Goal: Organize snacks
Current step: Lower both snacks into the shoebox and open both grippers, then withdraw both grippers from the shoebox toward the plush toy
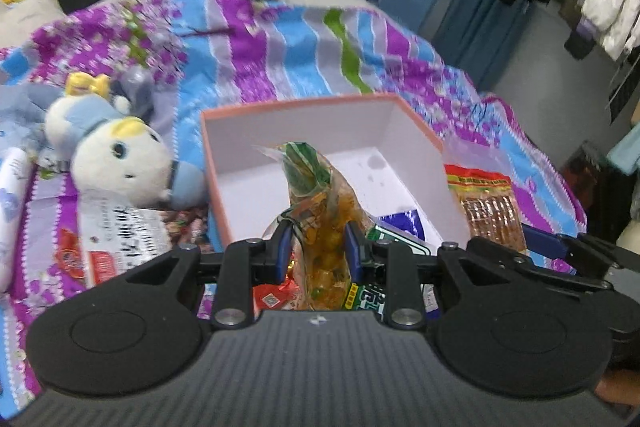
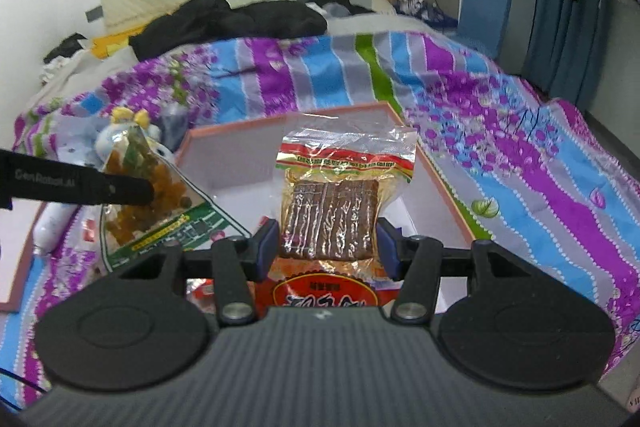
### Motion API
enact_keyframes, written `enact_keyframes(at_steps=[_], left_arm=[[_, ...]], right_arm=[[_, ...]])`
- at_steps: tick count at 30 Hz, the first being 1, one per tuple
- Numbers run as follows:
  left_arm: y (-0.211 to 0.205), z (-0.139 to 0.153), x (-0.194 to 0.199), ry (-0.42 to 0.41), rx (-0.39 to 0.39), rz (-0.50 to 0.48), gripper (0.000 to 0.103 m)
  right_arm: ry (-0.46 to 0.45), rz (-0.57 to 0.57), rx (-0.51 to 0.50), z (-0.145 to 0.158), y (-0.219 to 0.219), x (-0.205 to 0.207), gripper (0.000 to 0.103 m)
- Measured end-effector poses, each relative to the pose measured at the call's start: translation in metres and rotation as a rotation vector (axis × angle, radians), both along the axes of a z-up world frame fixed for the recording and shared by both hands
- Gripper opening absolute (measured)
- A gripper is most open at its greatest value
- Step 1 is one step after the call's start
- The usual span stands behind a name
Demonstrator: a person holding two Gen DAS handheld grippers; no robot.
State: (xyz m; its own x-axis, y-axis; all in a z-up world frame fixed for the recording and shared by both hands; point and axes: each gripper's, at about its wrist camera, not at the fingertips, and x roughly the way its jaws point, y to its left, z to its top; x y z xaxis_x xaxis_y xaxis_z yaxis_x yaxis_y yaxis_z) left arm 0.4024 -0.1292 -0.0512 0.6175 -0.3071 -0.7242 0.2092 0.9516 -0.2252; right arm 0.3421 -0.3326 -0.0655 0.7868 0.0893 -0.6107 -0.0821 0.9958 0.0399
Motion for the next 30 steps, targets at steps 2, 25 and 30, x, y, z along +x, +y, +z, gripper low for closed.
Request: enact_keyframes(at_steps=[2,25,30], left_arm=[[-0.005,-0.012,0.014,0.025,0.002,-0.010,0.032],[0.012,0.030,-0.020,-0.038,-0.010,-0.004,0.063],[0.028,0.061,-0.061,-0.090,-0.016,0.020,0.063]], right_arm=[[0.024,-0.006,0.007,-0.011,-0.002,0.010,0.055],[0.004,-0.050,0.083,0.005,0.000,-0.011,0.069],[-0.050,-0.015,0.085,0.031,0.014,-0.040,0.069]])
